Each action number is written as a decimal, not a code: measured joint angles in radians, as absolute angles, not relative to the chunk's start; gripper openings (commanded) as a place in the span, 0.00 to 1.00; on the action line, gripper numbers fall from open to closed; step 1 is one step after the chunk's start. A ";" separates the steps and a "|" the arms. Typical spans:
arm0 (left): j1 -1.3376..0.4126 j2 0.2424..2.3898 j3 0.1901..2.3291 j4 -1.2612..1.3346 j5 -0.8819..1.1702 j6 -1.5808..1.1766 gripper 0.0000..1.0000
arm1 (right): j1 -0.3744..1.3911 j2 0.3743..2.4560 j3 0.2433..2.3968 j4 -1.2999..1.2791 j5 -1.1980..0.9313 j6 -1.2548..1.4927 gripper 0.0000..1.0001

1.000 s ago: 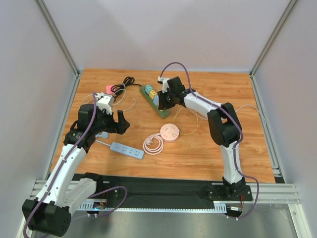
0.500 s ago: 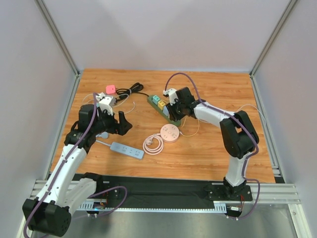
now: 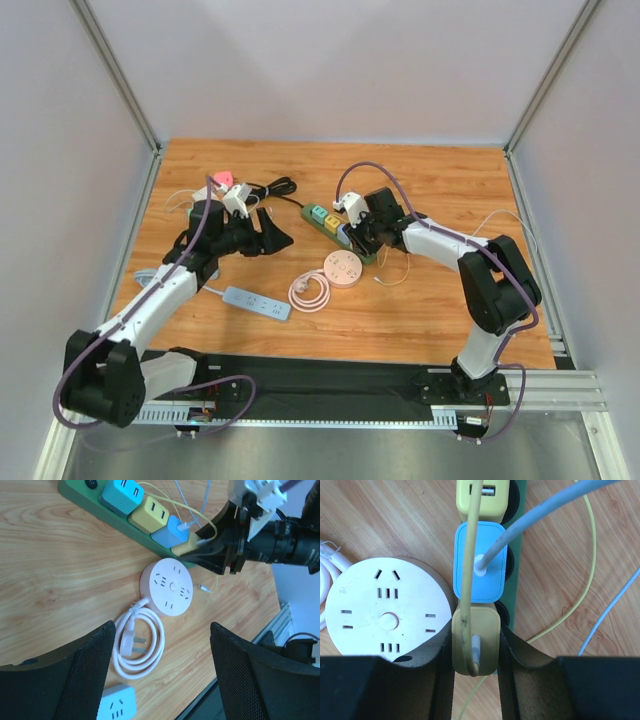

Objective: Pull the plug off the socket
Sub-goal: Move the socket to the center of the board.

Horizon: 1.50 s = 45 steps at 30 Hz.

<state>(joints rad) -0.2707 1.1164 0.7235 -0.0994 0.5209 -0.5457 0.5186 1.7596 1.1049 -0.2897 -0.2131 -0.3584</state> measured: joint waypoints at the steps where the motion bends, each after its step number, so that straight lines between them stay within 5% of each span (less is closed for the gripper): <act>1: -0.276 1.144 0.724 -0.071 0.516 -0.565 0.80 | 0.518 1.760 1.105 -0.290 -0.217 -0.366 0.00; 6: -0.313 1.345 0.812 0.006 0.459 -0.659 0.71 | 0.514 1.760 1.105 -0.294 -0.230 -0.392 0.00; 22: -0.360 1.813 1.253 -0.044 0.358 -0.636 0.70 | 0.504 1.759 1.106 -0.305 -0.268 -0.473 0.00; 33: -0.390 1.889 1.311 -0.042 0.425 -0.627 0.38 | 0.488 1.759 1.109 -0.320 -0.300 -0.496 0.00; 45: -0.393 1.939 1.325 -0.032 0.484 -0.633 0.28 | 0.487 1.761 1.119 -0.344 -0.300 -0.502 0.00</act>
<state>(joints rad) -0.3935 1.9388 1.3247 -0.0322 0.4843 -0.6331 0.4873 1.7611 1.1194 -0.3435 -0.3000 -0.5022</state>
